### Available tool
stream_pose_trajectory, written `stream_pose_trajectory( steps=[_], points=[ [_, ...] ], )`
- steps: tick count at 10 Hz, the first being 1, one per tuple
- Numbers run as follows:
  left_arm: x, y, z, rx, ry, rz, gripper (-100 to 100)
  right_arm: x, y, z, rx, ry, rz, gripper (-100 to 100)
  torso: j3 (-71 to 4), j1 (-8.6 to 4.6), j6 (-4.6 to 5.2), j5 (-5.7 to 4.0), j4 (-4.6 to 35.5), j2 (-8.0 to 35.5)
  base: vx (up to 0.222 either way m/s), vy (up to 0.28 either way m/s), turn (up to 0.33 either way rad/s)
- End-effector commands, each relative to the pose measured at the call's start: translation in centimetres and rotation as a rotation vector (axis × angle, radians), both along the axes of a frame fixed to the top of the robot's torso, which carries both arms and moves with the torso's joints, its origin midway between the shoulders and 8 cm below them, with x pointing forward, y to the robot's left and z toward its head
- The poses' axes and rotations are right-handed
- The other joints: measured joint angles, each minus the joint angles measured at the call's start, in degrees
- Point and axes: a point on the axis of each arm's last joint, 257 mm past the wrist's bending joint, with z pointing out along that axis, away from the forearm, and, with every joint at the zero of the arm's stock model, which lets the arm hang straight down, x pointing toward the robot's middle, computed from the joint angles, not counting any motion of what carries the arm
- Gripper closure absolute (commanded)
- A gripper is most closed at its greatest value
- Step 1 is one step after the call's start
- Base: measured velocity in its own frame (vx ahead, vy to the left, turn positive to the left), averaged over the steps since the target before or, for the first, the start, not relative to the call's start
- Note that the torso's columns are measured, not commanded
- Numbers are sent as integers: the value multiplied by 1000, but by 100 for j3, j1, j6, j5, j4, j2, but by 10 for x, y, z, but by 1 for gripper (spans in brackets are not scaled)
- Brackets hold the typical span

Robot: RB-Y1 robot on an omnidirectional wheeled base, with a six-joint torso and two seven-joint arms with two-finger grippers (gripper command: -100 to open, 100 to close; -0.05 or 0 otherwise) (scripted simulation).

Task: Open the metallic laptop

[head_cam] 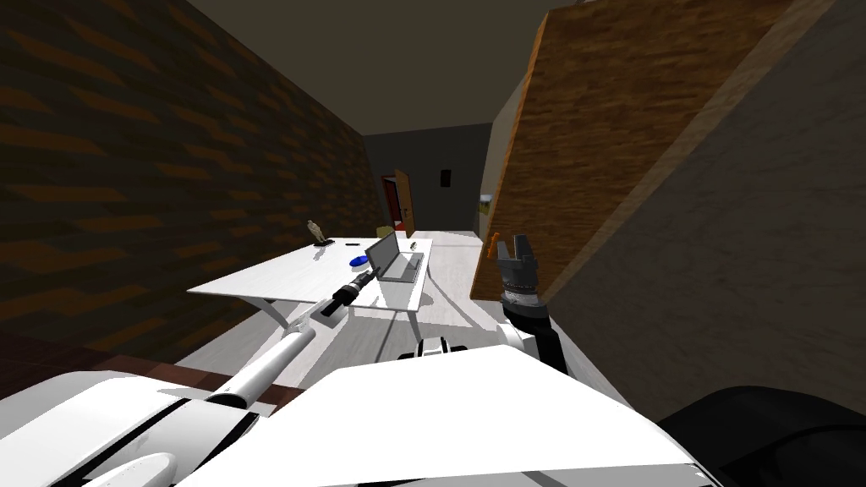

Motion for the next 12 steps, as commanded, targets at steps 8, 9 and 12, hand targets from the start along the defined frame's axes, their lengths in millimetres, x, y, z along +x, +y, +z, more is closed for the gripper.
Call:
stream_pose_trajectory(
  steps=[8,9,12],
  points=[
    [12,-24,-3,190,-34,-6,100,0,0,0,0,0,0,0,3,4,1,0,3,3,-10,1,9],
    [14,-29,-4,223,-40,-6,100,0,0,0,0,0,0,0,2,3,6,0,4,1,-30,2,16],
    [19,-38,-4,302,-54,-8,100,0,0,0,0,0,0,0,-2,-1,10,0,2,-6,-18,2,13]
  ],
)
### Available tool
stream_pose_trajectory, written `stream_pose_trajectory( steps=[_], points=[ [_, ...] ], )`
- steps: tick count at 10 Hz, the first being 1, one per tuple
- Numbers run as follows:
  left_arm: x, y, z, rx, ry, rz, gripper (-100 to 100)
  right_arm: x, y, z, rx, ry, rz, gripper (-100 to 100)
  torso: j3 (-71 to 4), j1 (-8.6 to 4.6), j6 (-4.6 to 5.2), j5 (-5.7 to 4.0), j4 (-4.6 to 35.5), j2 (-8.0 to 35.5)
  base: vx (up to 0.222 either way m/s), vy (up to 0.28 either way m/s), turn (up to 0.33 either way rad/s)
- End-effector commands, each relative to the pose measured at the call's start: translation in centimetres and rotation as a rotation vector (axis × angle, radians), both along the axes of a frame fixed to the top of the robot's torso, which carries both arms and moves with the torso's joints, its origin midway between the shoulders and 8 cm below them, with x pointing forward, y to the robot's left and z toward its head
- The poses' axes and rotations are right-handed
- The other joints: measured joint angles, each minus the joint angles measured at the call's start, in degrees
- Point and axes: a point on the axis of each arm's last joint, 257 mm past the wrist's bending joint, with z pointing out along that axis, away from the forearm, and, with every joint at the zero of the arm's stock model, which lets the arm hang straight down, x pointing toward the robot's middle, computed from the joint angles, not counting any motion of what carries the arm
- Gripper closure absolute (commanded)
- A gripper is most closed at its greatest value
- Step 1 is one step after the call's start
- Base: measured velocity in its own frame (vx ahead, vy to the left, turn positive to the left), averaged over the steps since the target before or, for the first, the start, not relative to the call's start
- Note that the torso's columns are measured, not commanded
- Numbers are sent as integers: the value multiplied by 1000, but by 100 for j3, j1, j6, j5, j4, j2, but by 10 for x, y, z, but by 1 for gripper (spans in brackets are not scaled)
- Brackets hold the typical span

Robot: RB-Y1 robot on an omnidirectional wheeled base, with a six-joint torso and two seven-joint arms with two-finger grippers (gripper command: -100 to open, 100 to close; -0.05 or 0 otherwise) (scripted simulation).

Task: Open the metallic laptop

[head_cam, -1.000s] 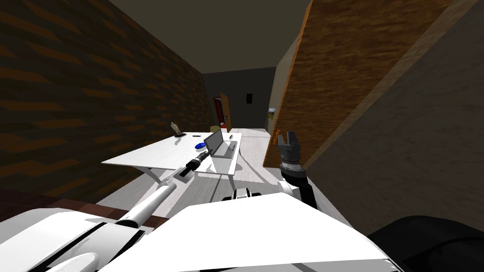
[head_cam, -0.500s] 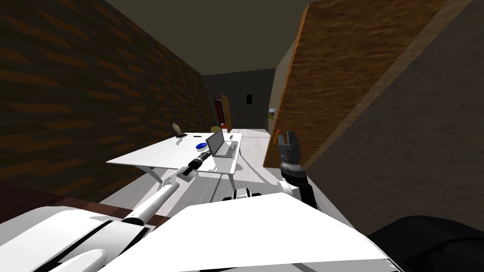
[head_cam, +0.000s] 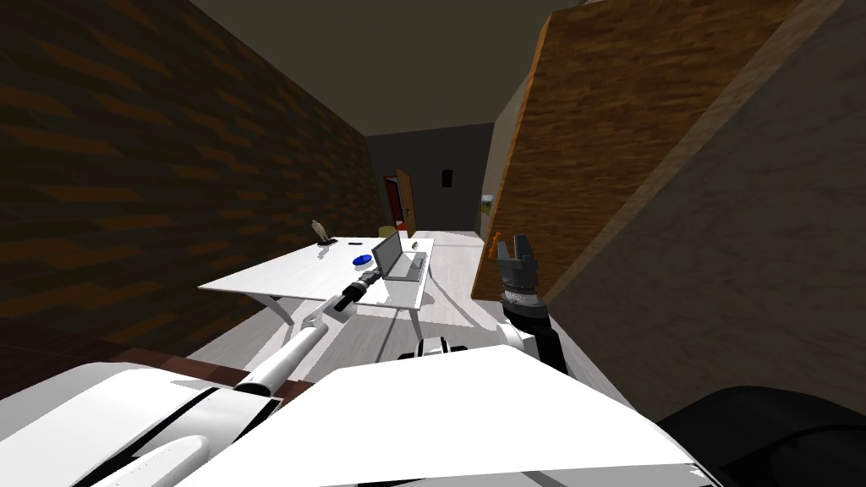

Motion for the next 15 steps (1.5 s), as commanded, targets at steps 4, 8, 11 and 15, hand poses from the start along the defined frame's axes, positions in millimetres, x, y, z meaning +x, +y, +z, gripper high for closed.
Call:
stream_pose_trajectory(
  steps=[4,8,11,15],
  points=[
    [7,-14,-1,115,-21,-2,100,0,0,0,0,0,0,0,0,0,1,0,0,-1,-17,-2,4],
    [-2,-25,-11,272,-54,-34,100,0,0,0,0,0,0,0,-4,-5,0,3,-13,-8,44,-49,87],
    [-6,-30,-16,354,-73,-51,100,0,0,0,0,0,0,0,-9,-1,16,9,-20,-15,25,-40,51],
    [-11,-36,-22,439,-93,-68,100,0,0,0,0,0,0,0,-15,-7,9,14,-36,-24,30,-42,53]
  ],
)
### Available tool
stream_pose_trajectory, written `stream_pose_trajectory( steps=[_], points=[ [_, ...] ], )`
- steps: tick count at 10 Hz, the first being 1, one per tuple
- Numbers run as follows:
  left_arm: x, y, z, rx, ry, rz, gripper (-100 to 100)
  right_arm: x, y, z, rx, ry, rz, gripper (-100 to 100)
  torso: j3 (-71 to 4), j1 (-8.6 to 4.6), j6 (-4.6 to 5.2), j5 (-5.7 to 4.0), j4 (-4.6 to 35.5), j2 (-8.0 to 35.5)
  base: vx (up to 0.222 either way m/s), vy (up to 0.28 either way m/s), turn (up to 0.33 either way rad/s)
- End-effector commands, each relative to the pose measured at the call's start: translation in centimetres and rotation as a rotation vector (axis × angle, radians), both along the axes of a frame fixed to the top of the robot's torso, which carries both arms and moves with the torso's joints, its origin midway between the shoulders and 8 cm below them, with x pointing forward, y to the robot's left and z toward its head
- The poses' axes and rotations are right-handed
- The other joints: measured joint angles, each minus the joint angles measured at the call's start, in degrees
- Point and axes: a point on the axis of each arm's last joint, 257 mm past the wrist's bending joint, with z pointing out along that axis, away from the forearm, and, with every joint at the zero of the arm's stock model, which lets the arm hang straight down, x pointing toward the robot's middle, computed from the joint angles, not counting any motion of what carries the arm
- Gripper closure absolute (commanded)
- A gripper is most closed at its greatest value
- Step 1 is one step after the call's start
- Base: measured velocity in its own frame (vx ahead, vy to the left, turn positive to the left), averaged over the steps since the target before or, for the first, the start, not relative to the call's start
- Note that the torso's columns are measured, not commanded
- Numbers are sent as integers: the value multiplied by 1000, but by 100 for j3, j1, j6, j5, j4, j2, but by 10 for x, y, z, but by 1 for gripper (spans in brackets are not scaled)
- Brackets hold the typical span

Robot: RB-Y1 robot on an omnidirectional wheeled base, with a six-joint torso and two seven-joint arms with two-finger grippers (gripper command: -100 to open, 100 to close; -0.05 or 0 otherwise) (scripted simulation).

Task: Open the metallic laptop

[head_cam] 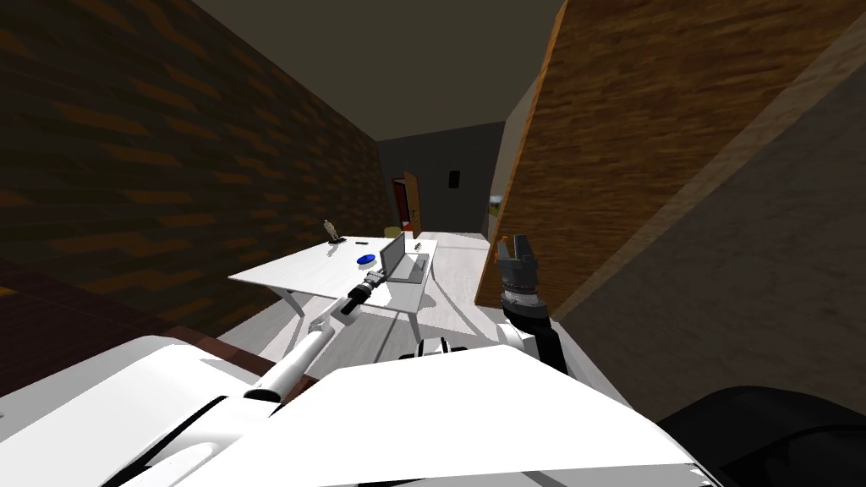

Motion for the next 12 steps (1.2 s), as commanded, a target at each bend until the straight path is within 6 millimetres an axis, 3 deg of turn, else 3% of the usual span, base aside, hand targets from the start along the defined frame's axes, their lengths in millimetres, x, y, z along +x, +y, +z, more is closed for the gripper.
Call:
stream_pose_trajectory(
  steps=[1,3,12],
  points=[
    [-5,-8,-12,69,-6,-20,100,0,0,0,0,0,0,0,-1,9,7,4,-2,-2,15,-38,47],
    [-3,-7,-6,81,-21,-20,100,0,0,0,0,0,0,0,-8,19,-4,6,-6,-14,13,-34,44],
    [-33,-46,-38,310,-77,-92,100,0,0,0,0,0,0,0,-18,55,-33,10,-10,-32,45,-19,67]
  ],
)
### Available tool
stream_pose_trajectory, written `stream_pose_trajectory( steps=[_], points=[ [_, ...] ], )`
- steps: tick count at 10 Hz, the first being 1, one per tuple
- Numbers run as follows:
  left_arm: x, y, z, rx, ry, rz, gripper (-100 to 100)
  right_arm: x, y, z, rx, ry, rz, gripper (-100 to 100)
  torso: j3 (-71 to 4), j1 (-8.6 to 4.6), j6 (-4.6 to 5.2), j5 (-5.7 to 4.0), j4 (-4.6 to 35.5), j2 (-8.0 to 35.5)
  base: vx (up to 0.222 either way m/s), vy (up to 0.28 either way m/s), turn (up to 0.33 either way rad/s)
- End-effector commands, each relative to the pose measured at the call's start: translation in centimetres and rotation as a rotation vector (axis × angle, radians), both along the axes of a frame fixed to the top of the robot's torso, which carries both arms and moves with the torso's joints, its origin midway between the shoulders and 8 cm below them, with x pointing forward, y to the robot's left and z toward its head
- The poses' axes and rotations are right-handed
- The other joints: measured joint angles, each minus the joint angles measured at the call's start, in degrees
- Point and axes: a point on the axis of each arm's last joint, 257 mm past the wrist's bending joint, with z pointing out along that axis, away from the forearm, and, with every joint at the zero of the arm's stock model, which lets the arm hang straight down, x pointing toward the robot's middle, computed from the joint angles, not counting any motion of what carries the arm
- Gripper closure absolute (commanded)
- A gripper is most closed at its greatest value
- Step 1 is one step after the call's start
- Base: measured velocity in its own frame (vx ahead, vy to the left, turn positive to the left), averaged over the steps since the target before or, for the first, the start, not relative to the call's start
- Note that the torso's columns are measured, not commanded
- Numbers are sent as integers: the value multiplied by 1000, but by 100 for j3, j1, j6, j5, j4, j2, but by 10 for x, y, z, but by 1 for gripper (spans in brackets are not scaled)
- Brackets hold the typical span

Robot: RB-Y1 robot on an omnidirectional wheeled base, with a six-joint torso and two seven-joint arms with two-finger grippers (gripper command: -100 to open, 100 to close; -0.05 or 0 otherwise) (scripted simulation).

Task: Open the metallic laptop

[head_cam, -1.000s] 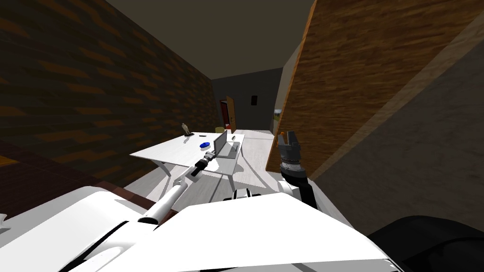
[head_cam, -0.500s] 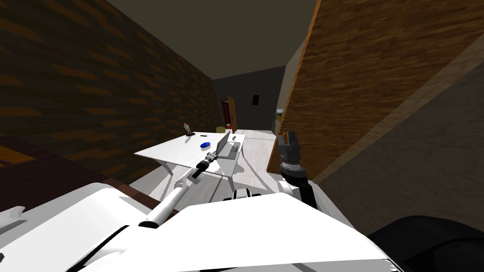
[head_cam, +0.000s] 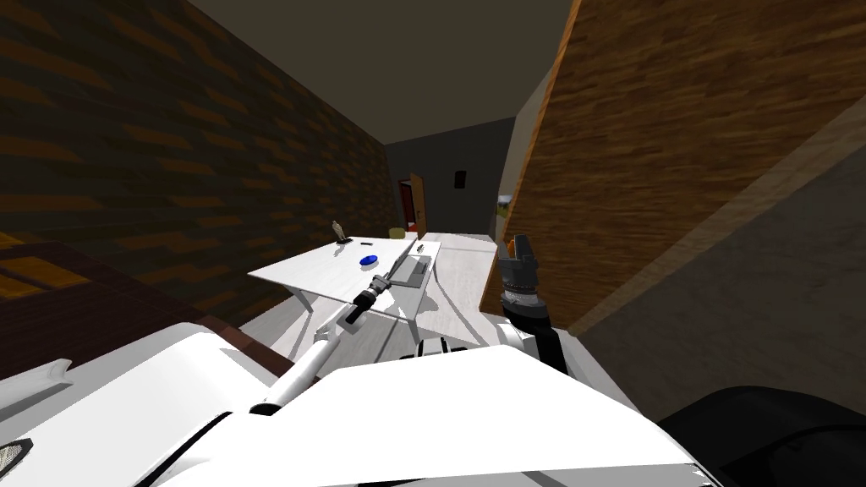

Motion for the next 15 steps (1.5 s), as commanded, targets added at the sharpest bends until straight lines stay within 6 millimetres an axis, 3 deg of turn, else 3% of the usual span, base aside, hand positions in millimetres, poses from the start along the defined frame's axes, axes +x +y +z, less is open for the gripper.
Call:
stream_pose_trajectory(
  steps=[1,7,8,9,11,14,15],
  points=[
    [-9,-6,-14,68,-2,-6,100,0,0,0,0,0,0,0,-5,3,1,1,-4,-10,41,-18,57],
    [-30,-30,-32,217,-48,-48,100,0,0,0,0,0,0,0,-16,4,16,6,-14,-30,43,-20,62],
    [-30,-30,-32,223,-50,-48,100,0,0,0,0,0,0,0,-15,3,14,7,-17,-28,4,-13,40],
    [-27,-34,-19,209,-73,-56,100,0,0,0,0,0,0,0,-7,7,3,7,-19,-13,-9,-10,7],
    [-42,-50,-32,261,-93,-82,100,0,0,0,0,0,0,0,7,-10,6,-3,5,13,13,-19,69],
    [-50,-58,-39,323,-114,-94,100,0,0,0,0,0,0,0,33,-24,-1,3,-11,59,7,-20,57],
    [-32,-48,-16,310,-134,-81,-100,0,0,0,0,0,0,0,35,-20,-4,1,-7,64,-44,-14,-85]
  ],
)
